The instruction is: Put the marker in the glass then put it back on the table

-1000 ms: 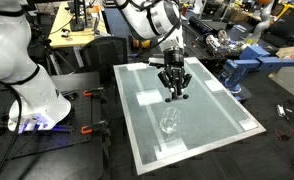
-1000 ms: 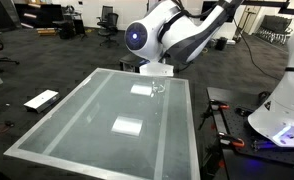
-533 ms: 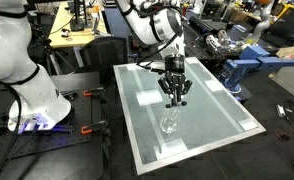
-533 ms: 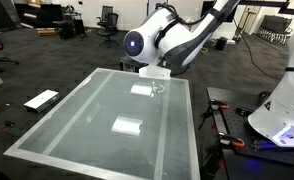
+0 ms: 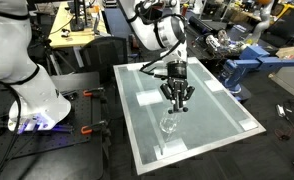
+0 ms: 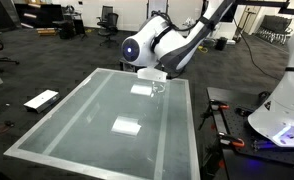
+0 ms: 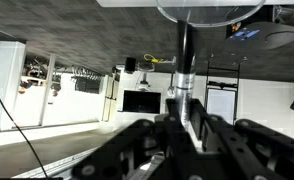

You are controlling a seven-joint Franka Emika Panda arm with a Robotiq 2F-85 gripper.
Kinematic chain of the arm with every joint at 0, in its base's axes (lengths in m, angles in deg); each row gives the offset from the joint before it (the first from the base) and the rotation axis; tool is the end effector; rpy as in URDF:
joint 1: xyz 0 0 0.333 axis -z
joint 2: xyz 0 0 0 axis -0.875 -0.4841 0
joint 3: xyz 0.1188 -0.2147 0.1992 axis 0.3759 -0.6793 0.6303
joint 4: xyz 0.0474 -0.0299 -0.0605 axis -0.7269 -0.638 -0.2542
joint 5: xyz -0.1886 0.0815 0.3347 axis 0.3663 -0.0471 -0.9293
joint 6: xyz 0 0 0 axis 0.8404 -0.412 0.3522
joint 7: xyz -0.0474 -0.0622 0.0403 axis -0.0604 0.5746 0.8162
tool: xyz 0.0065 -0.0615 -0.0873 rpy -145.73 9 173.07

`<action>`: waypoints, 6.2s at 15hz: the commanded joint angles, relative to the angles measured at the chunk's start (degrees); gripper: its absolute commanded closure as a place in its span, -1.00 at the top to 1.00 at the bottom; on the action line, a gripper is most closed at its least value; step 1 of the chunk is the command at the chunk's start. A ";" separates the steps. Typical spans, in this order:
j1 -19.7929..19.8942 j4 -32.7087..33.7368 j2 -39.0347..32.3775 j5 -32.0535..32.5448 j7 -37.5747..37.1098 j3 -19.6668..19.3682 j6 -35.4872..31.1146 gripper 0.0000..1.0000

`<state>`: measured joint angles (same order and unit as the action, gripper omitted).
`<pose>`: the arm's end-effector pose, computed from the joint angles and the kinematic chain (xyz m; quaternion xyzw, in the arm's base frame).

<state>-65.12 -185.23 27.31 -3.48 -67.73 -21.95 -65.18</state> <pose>0.5285 -0.0650 0.2203 0.5566 -0.6356 0.2905 0.4492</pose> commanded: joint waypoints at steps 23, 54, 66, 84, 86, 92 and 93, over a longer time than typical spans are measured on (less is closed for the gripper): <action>-0.25 4.36 -5.52 0.40 -2.77 0.31 1.61 1.00; 3.49 -13.51 26.32 -2.68 20.13 1.53 -25.28 1.00; 6.28 -19.85 32.70 -20.28 56.48 -0.74 -40.11 1.00; 9.04 -22.31 38.92 -50.60 112.72 -2.15 -38.54 1.00; 10.22 -21.04 36.67 -49.57 109.97 -0.43 -39.69 1.00; 9.38 -20.93 36.80 -52.73 114.72 -1.55 -39.72 1.00; 8.48 -20.88 36.71 -55.75 117.95 -2.35 -40.19 1.00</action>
<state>-56.31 -206.51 64.38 -53.44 43.76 -24.22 -104.87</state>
